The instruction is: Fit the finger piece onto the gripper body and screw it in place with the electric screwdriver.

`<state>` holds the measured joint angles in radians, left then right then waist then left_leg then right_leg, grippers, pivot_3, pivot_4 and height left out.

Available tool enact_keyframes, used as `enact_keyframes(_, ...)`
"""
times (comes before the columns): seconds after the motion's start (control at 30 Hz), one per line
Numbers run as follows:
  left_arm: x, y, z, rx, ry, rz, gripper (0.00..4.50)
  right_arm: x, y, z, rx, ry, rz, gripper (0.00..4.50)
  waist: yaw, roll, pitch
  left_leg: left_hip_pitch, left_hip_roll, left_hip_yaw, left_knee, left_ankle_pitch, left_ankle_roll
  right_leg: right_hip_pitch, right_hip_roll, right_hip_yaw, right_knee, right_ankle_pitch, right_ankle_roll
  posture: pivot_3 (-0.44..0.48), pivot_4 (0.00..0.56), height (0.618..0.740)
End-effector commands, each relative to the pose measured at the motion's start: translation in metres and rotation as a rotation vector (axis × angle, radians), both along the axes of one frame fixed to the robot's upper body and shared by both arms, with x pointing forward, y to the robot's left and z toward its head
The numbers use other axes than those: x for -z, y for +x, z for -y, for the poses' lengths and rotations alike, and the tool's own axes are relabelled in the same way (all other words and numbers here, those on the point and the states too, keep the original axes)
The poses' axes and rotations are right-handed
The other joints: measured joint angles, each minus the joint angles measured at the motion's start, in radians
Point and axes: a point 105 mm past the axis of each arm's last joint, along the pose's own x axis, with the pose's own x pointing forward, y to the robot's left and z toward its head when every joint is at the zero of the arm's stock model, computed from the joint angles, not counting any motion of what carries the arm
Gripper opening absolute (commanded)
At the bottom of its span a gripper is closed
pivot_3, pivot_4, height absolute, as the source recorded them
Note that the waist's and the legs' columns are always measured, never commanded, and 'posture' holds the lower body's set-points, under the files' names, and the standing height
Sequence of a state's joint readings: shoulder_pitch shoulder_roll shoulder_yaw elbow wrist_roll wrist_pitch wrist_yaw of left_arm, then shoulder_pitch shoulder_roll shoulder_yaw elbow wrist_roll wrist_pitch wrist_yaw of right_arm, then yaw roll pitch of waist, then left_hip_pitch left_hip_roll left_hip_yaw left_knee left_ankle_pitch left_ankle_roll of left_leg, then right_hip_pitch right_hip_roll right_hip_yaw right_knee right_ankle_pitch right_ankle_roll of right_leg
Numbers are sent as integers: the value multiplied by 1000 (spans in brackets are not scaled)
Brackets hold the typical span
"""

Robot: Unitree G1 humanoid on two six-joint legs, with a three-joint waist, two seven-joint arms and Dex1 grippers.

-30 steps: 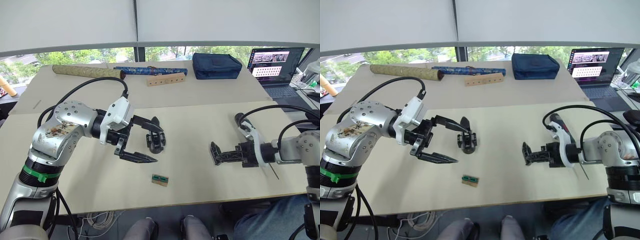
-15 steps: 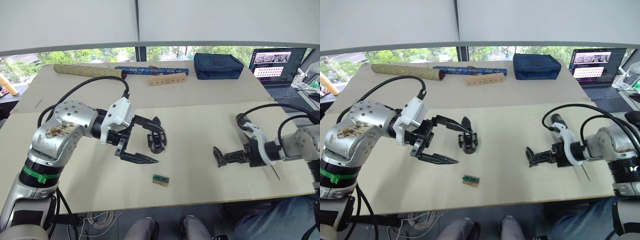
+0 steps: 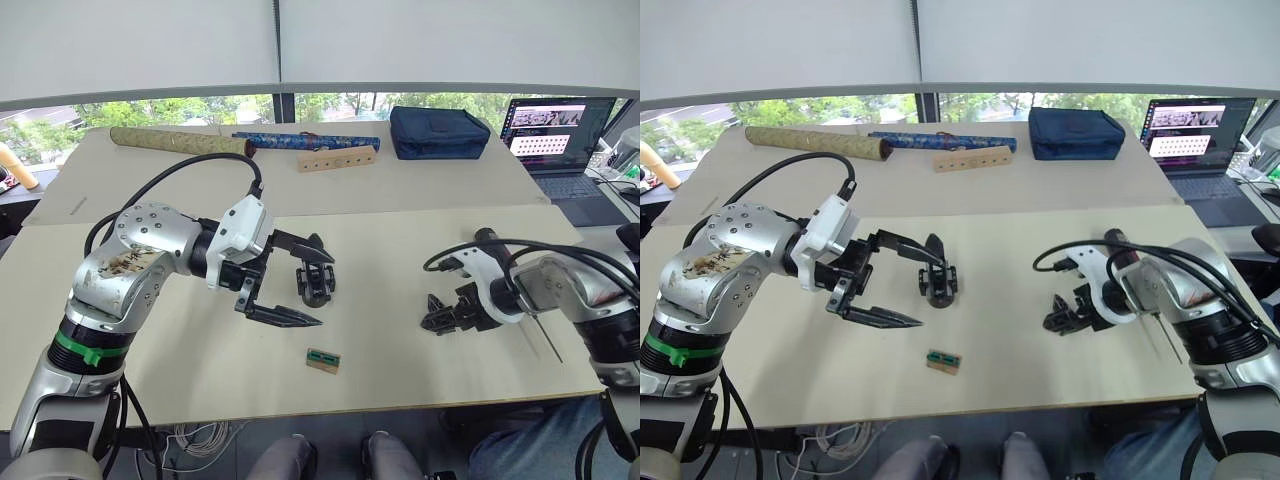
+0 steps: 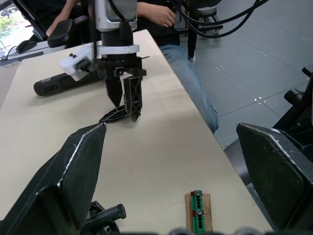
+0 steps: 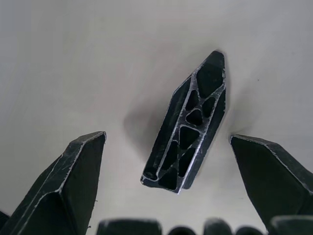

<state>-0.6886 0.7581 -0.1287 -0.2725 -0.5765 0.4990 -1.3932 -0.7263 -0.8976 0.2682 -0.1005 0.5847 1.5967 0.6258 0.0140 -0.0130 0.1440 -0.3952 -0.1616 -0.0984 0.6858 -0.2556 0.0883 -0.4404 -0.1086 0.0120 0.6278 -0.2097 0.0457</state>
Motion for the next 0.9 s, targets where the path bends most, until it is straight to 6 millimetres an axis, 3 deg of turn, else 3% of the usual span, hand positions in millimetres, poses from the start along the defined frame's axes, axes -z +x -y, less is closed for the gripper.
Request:
enact_keyframes(0.03,-7,-2,2,15,-13,43,4500,12,-8,7,2,-66,-17,3654,1,0,0,0,0,0,0,0,0,0,0,0,0,0,0,0,150,740)
enact_keyframes(0.27,-7,2,1,-24,-21,17,4500,11,-13,10,-35,-65,18,1189,2,0,0,0,0,-1,0,0,0,0,0,-1,0,0,0,0,150,740)
enact_keyframes(0.4,-10,28,10,-200,-126,-4,4500,-18,-8,-6,-232,-12,223,1102,7,0,0,0,0,-1,0,0,0,1,0,-1,0,0,0,0,150,740)
enact_keyframes(0.53,-12,39,19,-310,-252,-103,4500,-66,5,-23,-451,-65,575,1102,-3,0,0,0,0,0,1,0,0,0,0,0,1,0,0,0,150,740)
enact_keyframes(0.67,-14,68,27,-530,-430,-357,4500,-117,18,-51,-440,34,934,1102,-4,0,0,1,1,0,2,0,0,0,2,0,3,0,1,0,150,740)
enact_keyframes(0.77,-22,71,29,-555,-530,-481,4500,-133,16,-76,-437,116,1103,1102,-3,-1,0,1,2,-1,3,1,-2,0,3,0,4,0,1,0,150,740)
enact_keyframes(0.9,-34,81,32,-604,-634,-581,4500,-144,15,-89,-393,185,1226,1102,2,-1,0,1,2,-1,4,1,-2,-2,3,0,7,0,1,0,150,740)
